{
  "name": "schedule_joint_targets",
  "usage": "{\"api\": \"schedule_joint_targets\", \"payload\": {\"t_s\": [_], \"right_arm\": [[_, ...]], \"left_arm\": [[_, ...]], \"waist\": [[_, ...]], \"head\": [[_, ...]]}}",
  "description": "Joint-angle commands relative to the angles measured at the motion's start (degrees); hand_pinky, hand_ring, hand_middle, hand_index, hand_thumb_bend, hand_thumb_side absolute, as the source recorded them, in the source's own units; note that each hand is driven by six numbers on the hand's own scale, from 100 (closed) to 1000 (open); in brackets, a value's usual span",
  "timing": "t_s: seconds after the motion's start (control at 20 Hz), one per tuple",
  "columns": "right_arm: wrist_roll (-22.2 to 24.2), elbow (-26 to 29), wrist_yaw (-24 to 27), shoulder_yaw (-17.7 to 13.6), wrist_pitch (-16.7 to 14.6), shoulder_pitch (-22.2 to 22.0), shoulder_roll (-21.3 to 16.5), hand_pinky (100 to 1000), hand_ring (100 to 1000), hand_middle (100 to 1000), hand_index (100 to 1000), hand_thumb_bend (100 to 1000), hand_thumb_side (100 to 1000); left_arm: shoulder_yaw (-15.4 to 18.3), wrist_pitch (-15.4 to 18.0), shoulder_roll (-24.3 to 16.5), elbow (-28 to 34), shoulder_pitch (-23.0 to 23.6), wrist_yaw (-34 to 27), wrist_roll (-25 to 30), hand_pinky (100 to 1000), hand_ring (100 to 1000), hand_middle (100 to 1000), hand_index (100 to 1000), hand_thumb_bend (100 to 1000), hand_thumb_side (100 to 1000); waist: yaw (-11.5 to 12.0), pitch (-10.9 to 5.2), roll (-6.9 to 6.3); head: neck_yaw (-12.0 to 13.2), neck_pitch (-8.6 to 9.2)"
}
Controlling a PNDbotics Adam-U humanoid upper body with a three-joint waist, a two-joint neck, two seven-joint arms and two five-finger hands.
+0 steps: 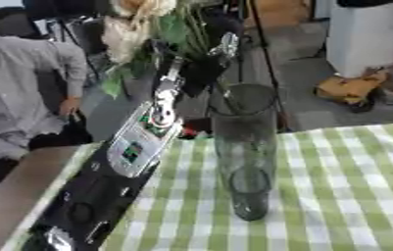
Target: Arrange flowers into the vase.
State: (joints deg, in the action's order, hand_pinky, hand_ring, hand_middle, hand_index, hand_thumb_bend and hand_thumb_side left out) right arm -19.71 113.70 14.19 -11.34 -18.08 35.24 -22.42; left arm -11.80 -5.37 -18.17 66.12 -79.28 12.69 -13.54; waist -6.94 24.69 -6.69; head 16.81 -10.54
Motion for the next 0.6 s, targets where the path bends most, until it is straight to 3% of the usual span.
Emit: {"api": "schedule_joint_targets", "payload": {"t_s": [0.05,0.25,0.6], "right_arm": [[-0.2,0.9,-0.2,-0.5,0.2,0.1,-1.1,751,820,815,839,100,1000],[-0.5,0.9,-0.2,-0.4,0.1,0.0,-1.0,749,818,813,837,100,1000],[-1.2,0.9,-0.6,-0.5,0.1,0.0,-0.7,747,817,812,835,100,1000]], "left_arm": [[0.0,-1.4,-2.1,0.7,-1.5,0.9,2.3,500,758,697,840,101,589],[-0.2,-3.4,-2.6,0.8,-1.4,2.1,5.9,523,779,732,884,100,578],[0.3,-4.2,-2.5,1.1,-0.9,0.7,7.7,530,787,752,919,127,716]], "waist": [[0.3,-2.2,0.2],[0.6,-2.69,0.03],[0.5,-2.98,-0.07]], "head": [[-0.4,-0.4],[-0.5,-0.54],[-0.4,-0.16]]}}
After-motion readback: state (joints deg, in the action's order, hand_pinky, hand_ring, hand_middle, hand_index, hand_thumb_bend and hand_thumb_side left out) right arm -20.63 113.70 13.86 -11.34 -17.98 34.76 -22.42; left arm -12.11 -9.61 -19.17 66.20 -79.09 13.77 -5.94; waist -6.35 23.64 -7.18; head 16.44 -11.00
